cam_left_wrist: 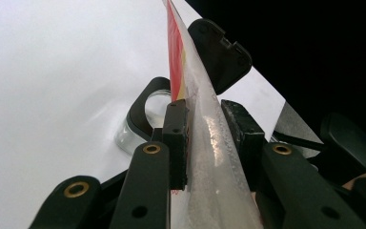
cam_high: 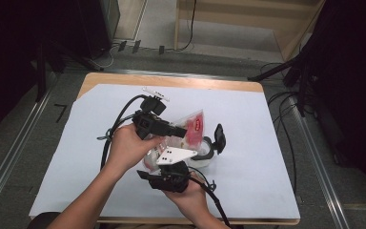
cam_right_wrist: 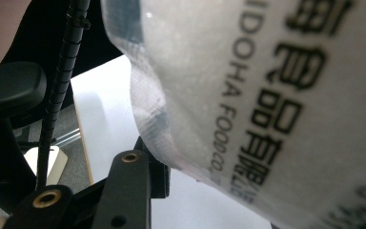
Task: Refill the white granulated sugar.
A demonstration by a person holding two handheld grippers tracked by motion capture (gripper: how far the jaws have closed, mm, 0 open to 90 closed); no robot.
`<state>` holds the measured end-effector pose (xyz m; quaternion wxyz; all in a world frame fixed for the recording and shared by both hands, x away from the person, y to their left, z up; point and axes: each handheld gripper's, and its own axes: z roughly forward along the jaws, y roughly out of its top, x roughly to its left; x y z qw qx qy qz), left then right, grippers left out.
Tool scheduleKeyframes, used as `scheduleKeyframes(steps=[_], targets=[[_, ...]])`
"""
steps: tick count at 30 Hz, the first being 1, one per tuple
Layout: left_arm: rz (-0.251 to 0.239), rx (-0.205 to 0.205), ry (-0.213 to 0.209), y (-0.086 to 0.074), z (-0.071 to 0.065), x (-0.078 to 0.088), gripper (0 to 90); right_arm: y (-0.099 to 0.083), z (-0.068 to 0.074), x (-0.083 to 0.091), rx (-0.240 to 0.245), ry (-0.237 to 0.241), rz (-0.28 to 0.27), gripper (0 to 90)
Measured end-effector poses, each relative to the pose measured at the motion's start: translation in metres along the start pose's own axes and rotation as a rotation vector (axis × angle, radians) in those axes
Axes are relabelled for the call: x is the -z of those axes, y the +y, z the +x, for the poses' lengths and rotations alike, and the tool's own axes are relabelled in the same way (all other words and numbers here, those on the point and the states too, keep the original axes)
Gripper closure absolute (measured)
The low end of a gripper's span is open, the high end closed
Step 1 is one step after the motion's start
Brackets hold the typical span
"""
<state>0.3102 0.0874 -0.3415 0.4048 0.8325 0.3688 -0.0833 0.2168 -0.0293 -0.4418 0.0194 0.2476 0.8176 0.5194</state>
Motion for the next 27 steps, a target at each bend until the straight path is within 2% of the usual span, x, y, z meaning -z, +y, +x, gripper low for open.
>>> scheduleKeyframes(steps=[27], targets=[[0.003, 0.000, 0.007, 0.0001, -0.0012, 0.0001, 73.7, -0.0001, 0.0004, 0.0000, 0.004, -0.004, -0.001, 63.5]])
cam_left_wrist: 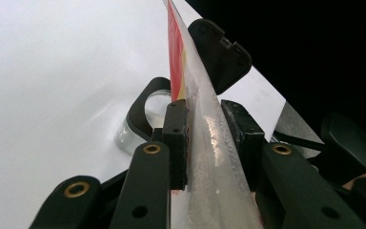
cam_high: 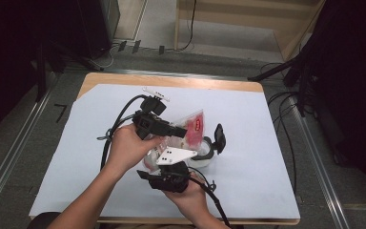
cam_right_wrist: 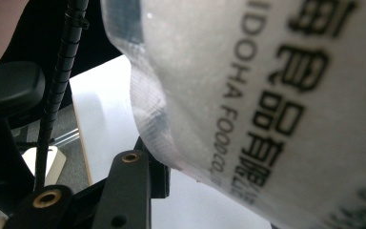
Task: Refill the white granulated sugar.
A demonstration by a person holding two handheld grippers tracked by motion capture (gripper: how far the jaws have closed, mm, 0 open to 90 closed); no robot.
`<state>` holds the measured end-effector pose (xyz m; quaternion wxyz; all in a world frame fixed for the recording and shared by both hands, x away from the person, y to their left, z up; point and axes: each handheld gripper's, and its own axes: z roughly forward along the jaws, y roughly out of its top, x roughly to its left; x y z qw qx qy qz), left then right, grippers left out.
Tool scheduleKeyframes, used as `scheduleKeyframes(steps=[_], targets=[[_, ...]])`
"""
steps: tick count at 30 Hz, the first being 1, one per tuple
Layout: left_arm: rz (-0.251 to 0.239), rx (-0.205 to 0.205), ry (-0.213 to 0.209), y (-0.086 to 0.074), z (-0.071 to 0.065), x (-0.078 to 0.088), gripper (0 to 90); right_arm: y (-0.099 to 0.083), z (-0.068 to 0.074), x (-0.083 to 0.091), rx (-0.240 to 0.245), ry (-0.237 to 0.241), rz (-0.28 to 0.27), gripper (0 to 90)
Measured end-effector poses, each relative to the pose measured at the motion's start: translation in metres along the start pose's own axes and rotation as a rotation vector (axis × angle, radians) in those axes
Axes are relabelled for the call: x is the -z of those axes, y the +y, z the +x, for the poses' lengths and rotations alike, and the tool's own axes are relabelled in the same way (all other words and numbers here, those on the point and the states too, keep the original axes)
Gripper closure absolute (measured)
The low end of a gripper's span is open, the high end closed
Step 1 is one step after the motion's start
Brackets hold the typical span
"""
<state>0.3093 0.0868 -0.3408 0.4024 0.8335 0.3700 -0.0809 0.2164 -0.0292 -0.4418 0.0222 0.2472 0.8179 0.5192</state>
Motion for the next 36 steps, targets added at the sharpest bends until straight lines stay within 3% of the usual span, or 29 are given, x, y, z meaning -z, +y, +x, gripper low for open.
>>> scheduleKeyframes(steps=[36], targets=[[0.002, 0.001, 0.006, 0.0000, 0.0000, 0.0003, 73.7, 0.0004, -0.0005, -0.0002, 0.003, 0.007, 0.003, 63.5]])
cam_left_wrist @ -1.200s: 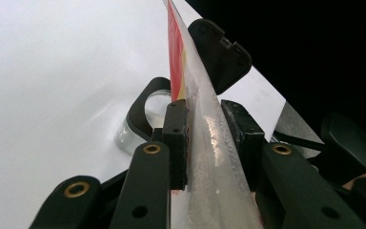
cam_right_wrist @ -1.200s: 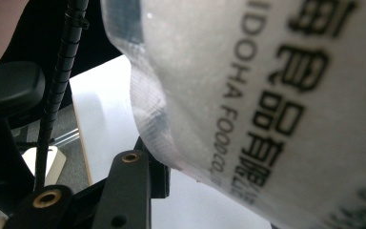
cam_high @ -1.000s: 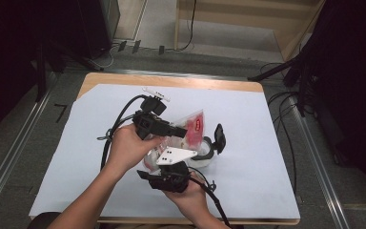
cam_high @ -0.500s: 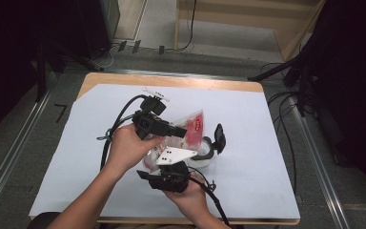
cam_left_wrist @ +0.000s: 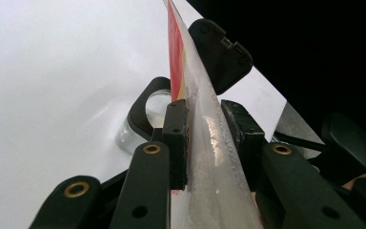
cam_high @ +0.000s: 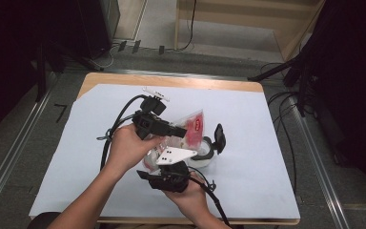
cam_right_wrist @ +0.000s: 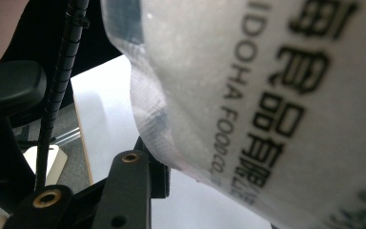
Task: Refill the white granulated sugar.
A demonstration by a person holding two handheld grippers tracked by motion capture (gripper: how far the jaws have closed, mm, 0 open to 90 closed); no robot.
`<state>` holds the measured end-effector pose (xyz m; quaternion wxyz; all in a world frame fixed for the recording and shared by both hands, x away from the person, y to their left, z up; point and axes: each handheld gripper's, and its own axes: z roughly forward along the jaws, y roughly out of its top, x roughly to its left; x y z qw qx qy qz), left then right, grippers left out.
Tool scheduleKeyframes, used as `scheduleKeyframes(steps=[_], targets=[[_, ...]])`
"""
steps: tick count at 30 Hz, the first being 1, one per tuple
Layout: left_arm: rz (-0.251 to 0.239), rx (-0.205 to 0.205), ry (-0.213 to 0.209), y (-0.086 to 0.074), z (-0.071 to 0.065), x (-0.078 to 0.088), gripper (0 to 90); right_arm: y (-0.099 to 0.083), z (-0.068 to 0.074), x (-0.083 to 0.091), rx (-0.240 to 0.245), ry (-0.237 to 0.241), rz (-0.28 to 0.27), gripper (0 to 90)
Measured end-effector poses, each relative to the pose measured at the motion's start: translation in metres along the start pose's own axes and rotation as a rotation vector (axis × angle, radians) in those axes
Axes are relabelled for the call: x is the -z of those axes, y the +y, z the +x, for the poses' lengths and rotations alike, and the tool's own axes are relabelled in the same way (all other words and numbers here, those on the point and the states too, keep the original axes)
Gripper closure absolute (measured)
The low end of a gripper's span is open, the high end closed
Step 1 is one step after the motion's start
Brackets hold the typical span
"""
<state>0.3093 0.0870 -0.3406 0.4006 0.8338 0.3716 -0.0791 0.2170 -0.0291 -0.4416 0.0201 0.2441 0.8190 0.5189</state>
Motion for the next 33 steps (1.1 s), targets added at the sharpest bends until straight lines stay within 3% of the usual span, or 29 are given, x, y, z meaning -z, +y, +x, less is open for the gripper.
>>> scheduleKeyframes(steps=[33], targets=[[-0.017, 0.021, 0.028, -0.0045, 0.0027, 0.0059, 73.0, 0.0037, -0.0005, -0.0059, 0.012, 0.035, 0.015, 63.6]])
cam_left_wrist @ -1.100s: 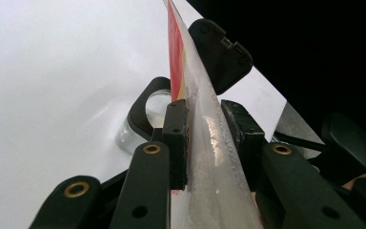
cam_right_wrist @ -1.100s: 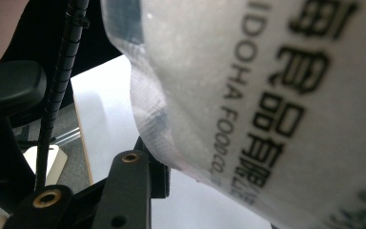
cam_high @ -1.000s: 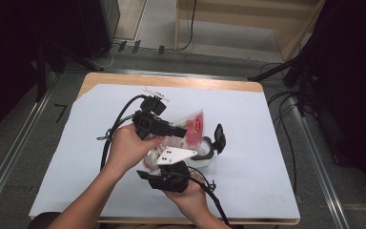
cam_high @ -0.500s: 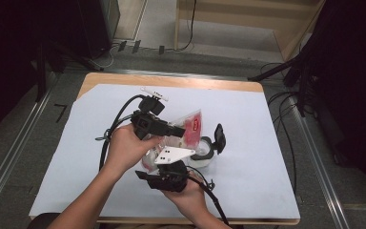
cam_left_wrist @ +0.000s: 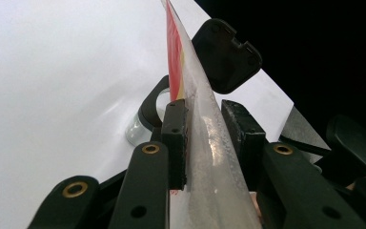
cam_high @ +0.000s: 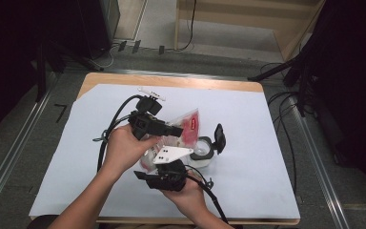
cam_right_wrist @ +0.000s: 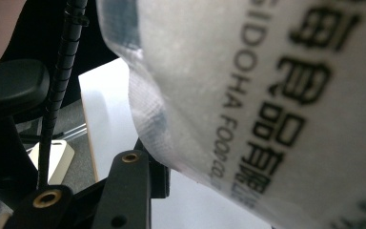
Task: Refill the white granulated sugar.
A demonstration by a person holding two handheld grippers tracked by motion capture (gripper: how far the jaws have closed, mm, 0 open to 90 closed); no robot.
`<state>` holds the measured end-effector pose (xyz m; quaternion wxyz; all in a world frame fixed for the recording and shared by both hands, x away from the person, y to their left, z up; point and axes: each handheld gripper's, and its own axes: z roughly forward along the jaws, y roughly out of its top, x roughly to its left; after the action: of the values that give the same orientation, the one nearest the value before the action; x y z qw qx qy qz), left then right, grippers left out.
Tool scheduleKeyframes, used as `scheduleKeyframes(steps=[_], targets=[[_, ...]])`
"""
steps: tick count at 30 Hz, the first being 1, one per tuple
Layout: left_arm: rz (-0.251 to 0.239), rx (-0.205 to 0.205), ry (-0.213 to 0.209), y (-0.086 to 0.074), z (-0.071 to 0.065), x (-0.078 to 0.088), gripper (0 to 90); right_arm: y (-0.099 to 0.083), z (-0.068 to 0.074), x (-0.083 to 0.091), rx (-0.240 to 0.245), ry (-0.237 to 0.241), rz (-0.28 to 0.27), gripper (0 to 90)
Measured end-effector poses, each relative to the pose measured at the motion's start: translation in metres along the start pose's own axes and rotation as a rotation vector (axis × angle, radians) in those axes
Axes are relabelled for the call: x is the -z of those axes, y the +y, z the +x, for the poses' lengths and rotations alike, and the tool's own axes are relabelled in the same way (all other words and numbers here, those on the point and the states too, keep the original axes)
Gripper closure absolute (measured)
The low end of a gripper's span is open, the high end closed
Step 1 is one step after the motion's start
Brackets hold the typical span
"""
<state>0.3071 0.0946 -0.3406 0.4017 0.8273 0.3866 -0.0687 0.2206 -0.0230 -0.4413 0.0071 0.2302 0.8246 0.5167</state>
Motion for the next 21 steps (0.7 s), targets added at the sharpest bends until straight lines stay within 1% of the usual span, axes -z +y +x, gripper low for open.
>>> scheduleKeyframes(steps=[21], targets=[[0.004, -0.001, -0.009, 0.0002, 0.0006, -0.0021, 72.9, -0.0012, 0.0000, 0.0007, 0.000, -0.007, 0.006, 63.6]])
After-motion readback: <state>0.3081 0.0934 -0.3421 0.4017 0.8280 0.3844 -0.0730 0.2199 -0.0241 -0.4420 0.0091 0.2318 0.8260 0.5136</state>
